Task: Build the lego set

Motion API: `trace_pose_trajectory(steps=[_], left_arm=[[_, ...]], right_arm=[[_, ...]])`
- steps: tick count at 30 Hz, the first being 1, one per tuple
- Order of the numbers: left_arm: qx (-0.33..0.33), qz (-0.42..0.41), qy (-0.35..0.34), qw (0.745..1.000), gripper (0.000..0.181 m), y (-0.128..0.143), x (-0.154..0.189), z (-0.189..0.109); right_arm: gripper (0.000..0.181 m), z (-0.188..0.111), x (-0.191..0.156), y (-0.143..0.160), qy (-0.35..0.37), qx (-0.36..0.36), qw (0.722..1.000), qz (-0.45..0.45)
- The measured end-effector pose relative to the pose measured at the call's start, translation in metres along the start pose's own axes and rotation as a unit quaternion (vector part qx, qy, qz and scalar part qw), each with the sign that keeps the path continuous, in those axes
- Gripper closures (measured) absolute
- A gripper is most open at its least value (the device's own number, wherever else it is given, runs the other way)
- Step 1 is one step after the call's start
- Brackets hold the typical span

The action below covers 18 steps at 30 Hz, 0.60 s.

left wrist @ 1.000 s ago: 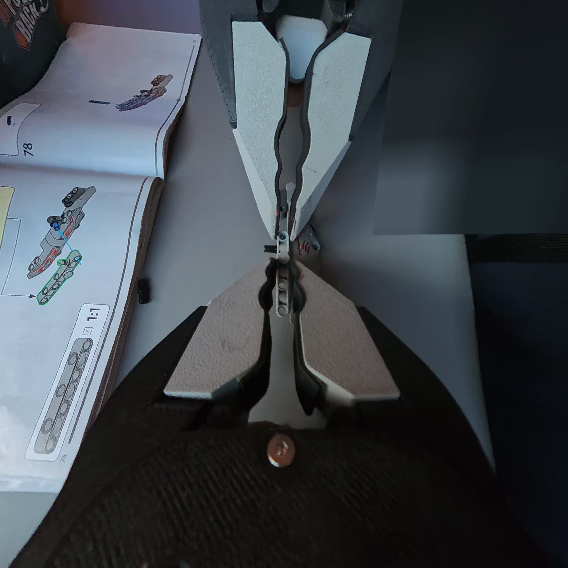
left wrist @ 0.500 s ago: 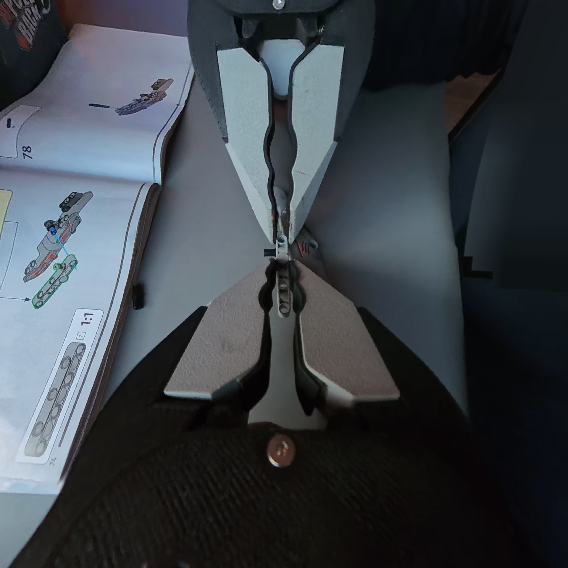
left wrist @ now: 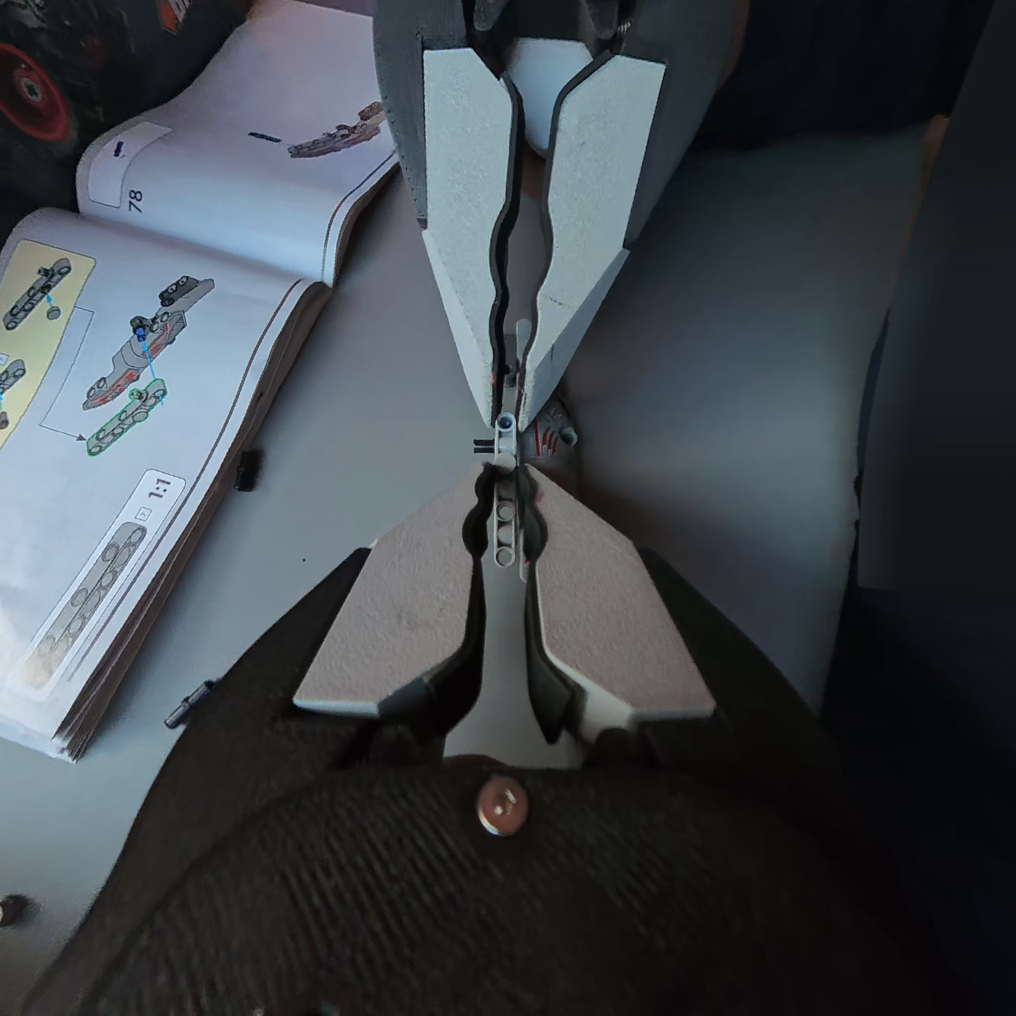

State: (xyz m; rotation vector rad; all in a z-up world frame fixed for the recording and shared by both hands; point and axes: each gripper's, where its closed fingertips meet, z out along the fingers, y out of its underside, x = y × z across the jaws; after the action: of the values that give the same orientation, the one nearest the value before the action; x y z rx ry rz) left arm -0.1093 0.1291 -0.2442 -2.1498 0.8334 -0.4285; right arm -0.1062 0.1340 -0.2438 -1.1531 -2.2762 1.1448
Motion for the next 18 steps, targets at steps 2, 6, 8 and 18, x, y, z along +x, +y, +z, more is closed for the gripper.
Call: trace_pose_trajectory(steps=[2,6,8,18], left_arm=[[-0.006,0.005,-0.011,1.0,0.177,0.0,0.0,0.0],[-0.009,-0.001,-0.006,1.0,0.177,-0.004,0.002,0.0],[-0.014,0.005,-0.01,1.0,0.177,-0.006,0.001,0.0],[-0.012,0.001,-0.014,1.0,0.177,-0.008,0.001,0.002]], right_arm=[[0.178,0.0,0.0,0.0,-0.01,0.009,1.0,0.001],[0.178,-0.002,-0.001,0.001,-0.025,0.016,1.0,0.009],[0.178,-0.003,-0.001,0.002,-0.023,0.016,1.0,0.005],[0.178,-0.004,0.0,0.005,-0.022,-0.028,0.999,-0.033]])
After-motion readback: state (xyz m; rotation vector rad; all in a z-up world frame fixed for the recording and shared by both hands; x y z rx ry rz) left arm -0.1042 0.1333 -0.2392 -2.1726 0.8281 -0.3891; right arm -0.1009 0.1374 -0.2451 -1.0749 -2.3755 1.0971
